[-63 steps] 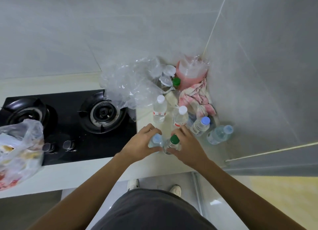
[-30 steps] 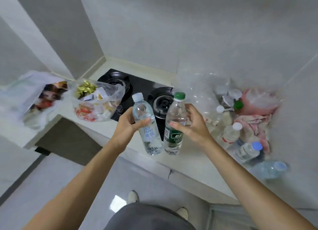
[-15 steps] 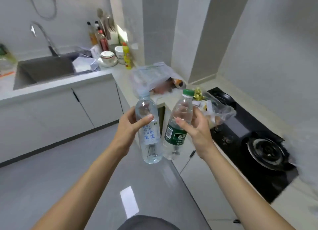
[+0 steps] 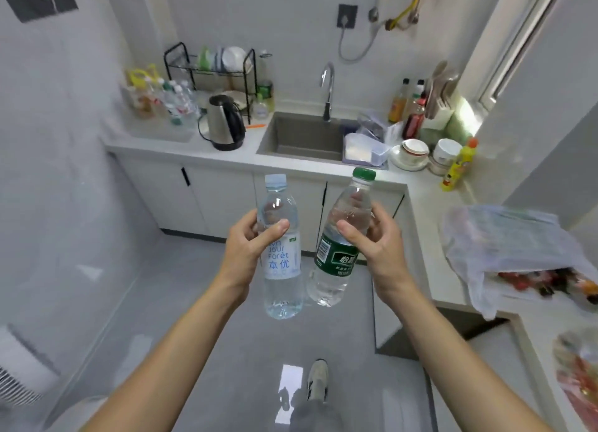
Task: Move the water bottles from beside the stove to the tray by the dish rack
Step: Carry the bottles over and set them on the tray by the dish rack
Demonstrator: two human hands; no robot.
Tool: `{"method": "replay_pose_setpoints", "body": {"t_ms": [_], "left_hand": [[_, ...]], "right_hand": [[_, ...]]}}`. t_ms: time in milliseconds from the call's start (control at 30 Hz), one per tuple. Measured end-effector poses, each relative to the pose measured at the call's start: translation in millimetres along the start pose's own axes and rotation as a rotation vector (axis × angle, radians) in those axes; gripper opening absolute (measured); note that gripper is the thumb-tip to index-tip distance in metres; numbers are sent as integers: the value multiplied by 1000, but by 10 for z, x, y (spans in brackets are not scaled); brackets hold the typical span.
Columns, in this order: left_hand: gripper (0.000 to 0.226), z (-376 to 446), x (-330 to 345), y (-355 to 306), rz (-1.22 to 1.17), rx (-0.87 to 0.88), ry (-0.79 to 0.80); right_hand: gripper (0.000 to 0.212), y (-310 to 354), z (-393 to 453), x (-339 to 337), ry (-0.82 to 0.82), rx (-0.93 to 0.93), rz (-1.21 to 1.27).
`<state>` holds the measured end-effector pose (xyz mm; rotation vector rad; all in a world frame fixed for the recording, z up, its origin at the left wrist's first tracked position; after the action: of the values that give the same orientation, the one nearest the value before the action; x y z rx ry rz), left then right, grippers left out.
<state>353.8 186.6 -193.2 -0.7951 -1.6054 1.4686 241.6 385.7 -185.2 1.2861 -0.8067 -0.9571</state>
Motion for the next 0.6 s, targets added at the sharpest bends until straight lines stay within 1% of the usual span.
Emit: {"method": "replay_pose_setpoints", "body": {"t_ms": [133, 233, 367, 500, 600], "left_hand": [[39, 569, -533, -26, 24, 19, -144], [37, 1023, -894, -134, 51, 16, -259], [37, 1510, -1375, -276, 29, 30, -430], [37, 1764, -1866, -330, -10, 13, -587], [37, 1960, -2302, -339, -29, 16, -672]], "right_hand": [[50, -185, 861, 661, 137, 1, 31], [48, -272, 1522, 1135, 258, -1, 33], [54, -282, 2270, 1755, 402, 2, 62], [51, -307, 2782, 2474, 534, 13, 50], [45, -363, 3104, 3068, 618, 30, 32]]}}
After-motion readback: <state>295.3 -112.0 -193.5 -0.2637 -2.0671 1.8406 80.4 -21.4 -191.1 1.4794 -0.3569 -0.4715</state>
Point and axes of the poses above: each hand's wrist, its own z-axis towards the middle knuckle, its own x-axis out of the palm, y = z × x, the point moved 1 cm from there along z, towards the middle knuckle, and after that the axes turned 2 degrees about -z, right-handed, at the moved point
